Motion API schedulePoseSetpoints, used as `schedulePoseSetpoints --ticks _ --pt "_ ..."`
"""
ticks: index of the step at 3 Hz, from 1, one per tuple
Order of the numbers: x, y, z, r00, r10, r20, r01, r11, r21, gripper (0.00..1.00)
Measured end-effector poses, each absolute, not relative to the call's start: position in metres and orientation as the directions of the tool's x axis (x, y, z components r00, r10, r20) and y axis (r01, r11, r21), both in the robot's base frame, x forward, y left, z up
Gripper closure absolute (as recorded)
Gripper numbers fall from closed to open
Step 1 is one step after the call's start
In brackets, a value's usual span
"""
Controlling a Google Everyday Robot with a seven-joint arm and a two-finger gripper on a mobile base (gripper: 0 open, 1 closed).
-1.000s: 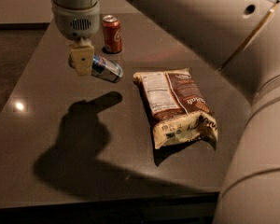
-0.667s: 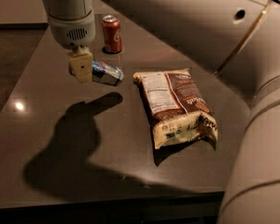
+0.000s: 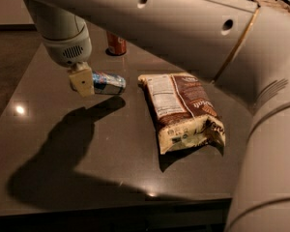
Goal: Knock redbull can over
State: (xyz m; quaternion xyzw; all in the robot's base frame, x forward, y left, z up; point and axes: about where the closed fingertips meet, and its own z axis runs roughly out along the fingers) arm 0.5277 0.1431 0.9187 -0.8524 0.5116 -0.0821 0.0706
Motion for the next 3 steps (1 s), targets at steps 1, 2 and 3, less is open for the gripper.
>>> schedulePoseSetpoints --ticks 1,2,3 --pt "0.525 0.144 0.908 0.483 -0.871 0.091 -0.851 -0.492 -0.185 0.36" --pt "0.522 0.143 0.898 0.499 -0.860 0.103 -0.845 -0.509 -0.162 0.13" --pt "0.520 0.139 0.887 0.508 -0.854 0.110 -0.844 -0.519 -0.134 0.00"
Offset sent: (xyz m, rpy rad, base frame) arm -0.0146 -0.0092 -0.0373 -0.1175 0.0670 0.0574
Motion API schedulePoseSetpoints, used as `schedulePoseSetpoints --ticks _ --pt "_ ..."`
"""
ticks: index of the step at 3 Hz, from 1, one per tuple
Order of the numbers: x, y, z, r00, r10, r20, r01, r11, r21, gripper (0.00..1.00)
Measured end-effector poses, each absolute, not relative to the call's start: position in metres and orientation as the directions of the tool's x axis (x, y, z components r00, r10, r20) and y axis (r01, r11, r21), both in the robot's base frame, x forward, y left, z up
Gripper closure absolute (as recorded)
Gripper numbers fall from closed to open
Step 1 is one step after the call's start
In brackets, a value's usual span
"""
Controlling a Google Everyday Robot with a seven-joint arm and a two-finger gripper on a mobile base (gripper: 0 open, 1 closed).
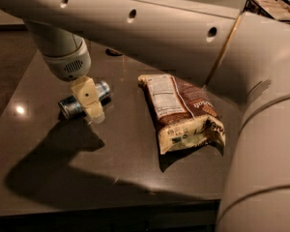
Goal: Knock redbull can over
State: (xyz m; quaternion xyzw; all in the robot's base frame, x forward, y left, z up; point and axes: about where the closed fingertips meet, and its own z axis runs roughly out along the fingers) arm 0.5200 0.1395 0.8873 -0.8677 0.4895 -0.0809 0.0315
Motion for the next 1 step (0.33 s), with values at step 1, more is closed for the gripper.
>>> schedulePoseSetpoints --ticks 1 --pt "0.5200 0.1395 0.8873 0.508 -0.854 0.109 -0.844 -0.519 -0.134 0.00"
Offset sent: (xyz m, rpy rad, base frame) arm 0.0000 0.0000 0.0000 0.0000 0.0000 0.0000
